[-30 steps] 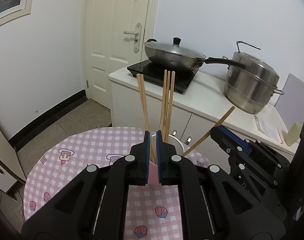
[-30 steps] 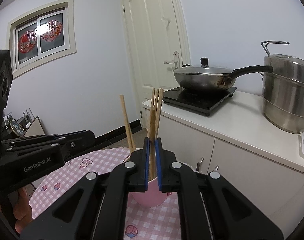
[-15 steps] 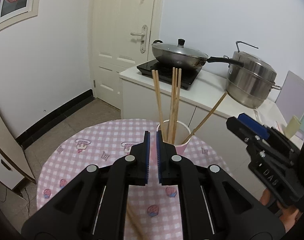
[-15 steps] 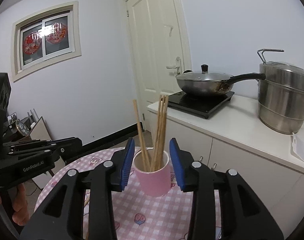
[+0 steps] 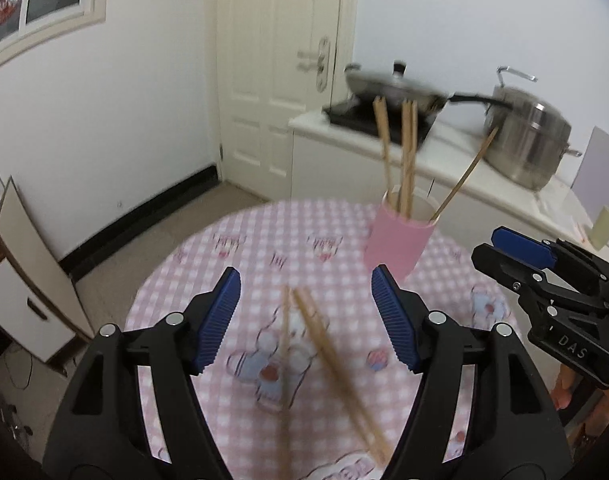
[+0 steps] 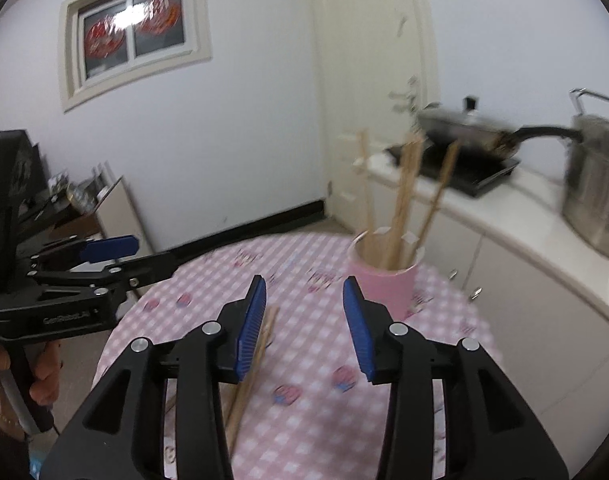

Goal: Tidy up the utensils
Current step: 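Move the right gripper back down to the loose chopsticks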

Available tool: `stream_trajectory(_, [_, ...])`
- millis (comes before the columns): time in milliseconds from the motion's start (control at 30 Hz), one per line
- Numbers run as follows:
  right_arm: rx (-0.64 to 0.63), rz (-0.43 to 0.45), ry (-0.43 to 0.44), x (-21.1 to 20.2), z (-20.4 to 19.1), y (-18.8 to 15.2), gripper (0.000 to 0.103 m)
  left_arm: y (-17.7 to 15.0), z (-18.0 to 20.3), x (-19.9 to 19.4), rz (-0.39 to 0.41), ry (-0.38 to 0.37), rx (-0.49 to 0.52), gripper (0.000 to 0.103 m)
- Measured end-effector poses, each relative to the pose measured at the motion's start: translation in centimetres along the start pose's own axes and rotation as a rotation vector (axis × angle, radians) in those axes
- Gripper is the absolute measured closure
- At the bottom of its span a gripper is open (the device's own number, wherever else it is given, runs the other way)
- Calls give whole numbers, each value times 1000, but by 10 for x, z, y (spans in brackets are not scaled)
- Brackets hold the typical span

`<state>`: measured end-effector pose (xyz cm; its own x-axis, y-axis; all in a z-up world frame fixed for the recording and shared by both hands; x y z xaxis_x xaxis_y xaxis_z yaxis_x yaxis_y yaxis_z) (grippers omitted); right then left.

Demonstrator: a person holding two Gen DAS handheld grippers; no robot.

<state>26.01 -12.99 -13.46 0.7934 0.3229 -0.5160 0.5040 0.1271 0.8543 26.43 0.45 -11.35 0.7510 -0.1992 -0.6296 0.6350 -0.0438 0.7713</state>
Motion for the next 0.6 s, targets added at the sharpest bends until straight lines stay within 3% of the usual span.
stream_trajectory(267, [-31,-204,58,49,-34,-33,62,-47,-40,43,-217,-13,-67,35])
stream_trajectory(533, [-15,-346,42,92,-45,-58,62,-73,-47,88,-339,-25,-84,36])
stream_trajectory(600, [-8,-376,39,102,-43,-62,62,-77,-48,100,-365,-13,-76,42])
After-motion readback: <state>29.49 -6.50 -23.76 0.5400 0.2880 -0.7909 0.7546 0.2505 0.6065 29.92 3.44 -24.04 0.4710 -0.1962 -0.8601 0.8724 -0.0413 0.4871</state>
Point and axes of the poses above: each gripper's, at about its wrist camera, not at the fingertips, and x roughly the way its jaws point, z to its right, y to its top, the point moved 7 cm from there along x, roughly the way its jaws point, and after that the axes turned 5 degrees about -y, right-handed, at the moved point
